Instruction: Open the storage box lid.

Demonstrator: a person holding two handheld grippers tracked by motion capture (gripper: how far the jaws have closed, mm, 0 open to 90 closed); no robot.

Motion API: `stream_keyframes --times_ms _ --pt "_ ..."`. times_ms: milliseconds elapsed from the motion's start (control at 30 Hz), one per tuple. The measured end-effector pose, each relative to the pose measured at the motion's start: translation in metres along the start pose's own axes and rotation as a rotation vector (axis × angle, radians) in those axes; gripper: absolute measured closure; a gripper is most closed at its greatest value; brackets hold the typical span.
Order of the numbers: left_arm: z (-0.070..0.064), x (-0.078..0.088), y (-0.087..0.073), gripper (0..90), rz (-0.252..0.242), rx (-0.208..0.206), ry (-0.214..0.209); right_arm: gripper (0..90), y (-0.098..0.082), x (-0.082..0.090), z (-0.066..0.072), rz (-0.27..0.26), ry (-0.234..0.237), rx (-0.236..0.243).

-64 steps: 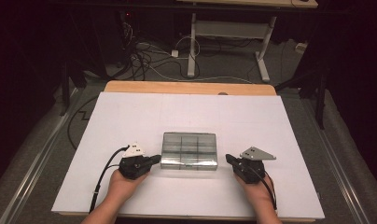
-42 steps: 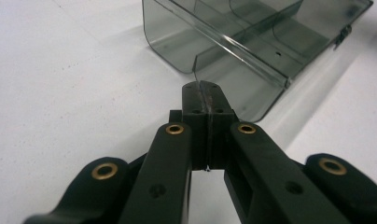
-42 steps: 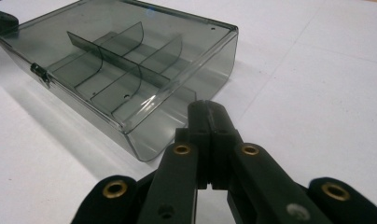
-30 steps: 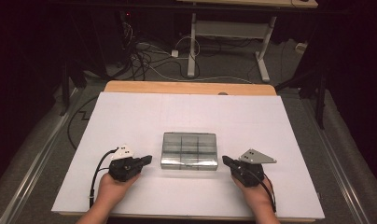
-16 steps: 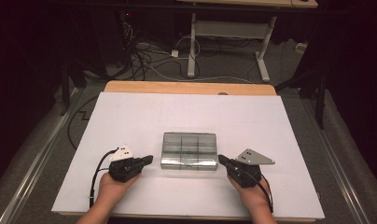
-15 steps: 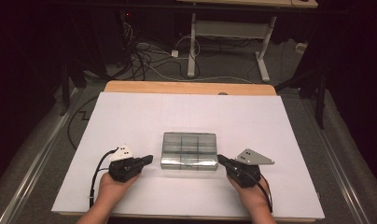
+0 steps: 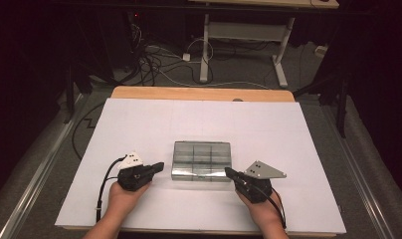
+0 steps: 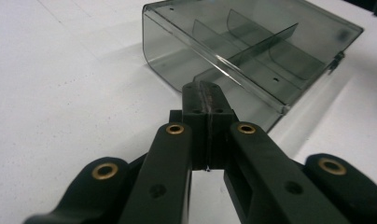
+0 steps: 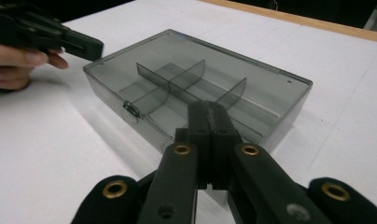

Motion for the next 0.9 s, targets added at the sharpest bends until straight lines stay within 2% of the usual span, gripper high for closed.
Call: stream_keyframes --times_ms 267,433,633,733,900 --pt "0.001 -0.001 -0.002 87.3 0.010 -0.007 0.002 90.0 0.000 -0.009 0.017 0.015 0.059 0.030" --pt "0.001 0.000 0.000 87.4 0.011 0.015 -0.011 90.0 -0.002 -0.017 0.028 0.037 0.087 0.041" --pt "0.001 0.000 -0.001 87.3 0.017 0.012 -0.014 90.0 -0.006 -0.025 0.041 0.064 0.119 0.064" --pt "-0.001 0.001 -0.001 87.3 0.023 0.016 -0.035 90.0 -0.007 -0.029 0.046 0.072 0.140 0.069" --pt "-0.001 0.000 -0.002 87.4 0.025 0.022 -0.035 90.0 -0.008 -0.033 0.053 0.077 0.162 0.066"
Point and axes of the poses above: each handheld gripper's, and its own axes: x roughly backward along the jaws, y roughly out of its top, z roughly to its left, the point moved 8 cm from there along -x, roughly forward along the jaws, and after that the axes turned 1 degree about z, right-handed, at the moved point
